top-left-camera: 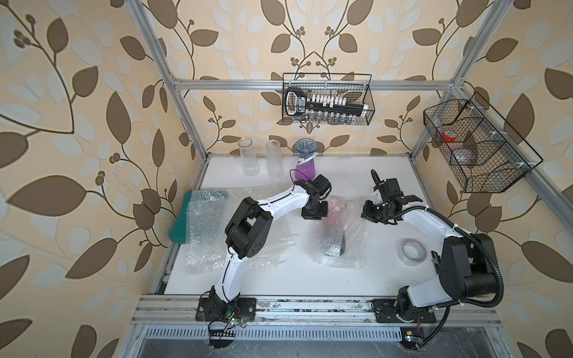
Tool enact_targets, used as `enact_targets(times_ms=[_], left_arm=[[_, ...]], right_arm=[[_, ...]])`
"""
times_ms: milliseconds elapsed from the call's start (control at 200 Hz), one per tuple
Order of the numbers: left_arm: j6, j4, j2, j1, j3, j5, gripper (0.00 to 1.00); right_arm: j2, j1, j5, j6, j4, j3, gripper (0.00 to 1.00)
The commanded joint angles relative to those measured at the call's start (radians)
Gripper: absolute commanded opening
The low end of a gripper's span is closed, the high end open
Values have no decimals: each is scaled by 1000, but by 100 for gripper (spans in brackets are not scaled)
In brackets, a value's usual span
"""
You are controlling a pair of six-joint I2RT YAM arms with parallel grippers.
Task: Unwrap the vase from the bubble wrap
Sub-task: Unwrap the bubble wrap at the center of the board.
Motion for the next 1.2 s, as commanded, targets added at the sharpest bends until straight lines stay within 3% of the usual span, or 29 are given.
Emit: enact_targets(times_ms=[0, 185, 225, 275, 405, 490, 635, 750, 870, 1055, 1145, 1195], left_arm=[[11, -75, -53, 8, -6, -61, 0], [29, -91, -60, 7, 8, -22, 0], [38, -104, -64, 7, 12, -21, 0], [45, -116, -75, 7, 12, -24, 12], [61, -162, -131, 4, 17, -46, 57], [101, -244, -155, -37, 82, -128, 81], [129, -400, -109, -117, 271, -166, 98], [128, -402, -77, -155, 333, -141, 99], [117, -435, 3, -168, 421, -162, 99], [116, -417, 66, -172, 444, -213, 99], [114, -416, 95, -172, 458, -202, 99], [109, -413, 106, -172, 459, -199, 99]], right_arm=[[-34, -5, 82, 5, -7, -13, 0], [-9, -5, 37, 16, 2, -15, 0], [-3, -5, 32, 15, -2, -10, 5], [-1, -6, 27, 12, -9, -5, 12], [-21, -10, 44, -8, -51, 23, 31], [-51, -10, 90, -31, -96, 48, 39], [-97, -8, 134, -72, -172, 81, 51], [-156, -7, 137, -71, -202, 64, 56], [-204, -3, 131, -70, -218, 23, 74], [-253, 10, 128, -69, -229, -16, 86], [-267, 18, 117, -61, -212, -25, 99], [-270, 28, 116, -55, -203, -27, 99]])
